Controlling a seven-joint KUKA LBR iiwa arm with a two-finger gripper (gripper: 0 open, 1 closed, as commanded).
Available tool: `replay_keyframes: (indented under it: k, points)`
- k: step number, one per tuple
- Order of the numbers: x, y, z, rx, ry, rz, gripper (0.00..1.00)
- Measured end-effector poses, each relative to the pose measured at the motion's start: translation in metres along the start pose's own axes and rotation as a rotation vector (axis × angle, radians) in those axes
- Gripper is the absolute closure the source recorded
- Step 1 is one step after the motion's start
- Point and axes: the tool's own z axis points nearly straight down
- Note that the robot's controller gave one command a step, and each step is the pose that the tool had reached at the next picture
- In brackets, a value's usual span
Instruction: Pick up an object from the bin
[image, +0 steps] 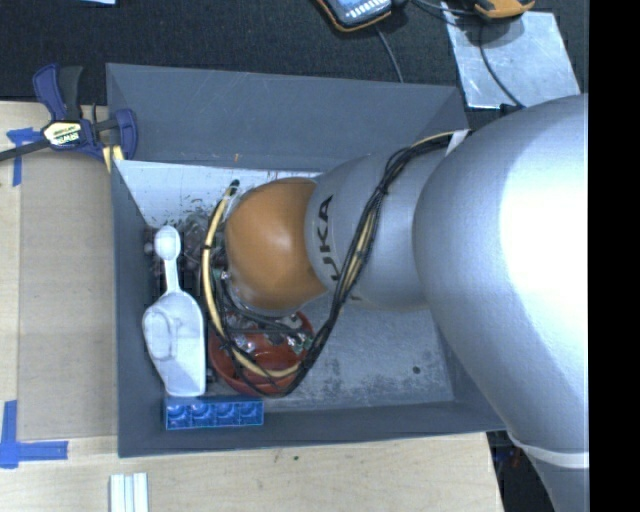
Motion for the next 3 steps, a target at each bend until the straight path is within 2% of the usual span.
replay_keyframes:
  k: [1, 2, 3]
  points:
    - [0.003, -0.002, -0.002, -0.009, 0.0, -0.025, 1.0]
    - [0.004, -0.001, -0.021, -0.016, 0.002, -0.013, 1.0]
    - [0.003, 0.0, -0.041, -0.016, -0.005, -0.015, 1.0]
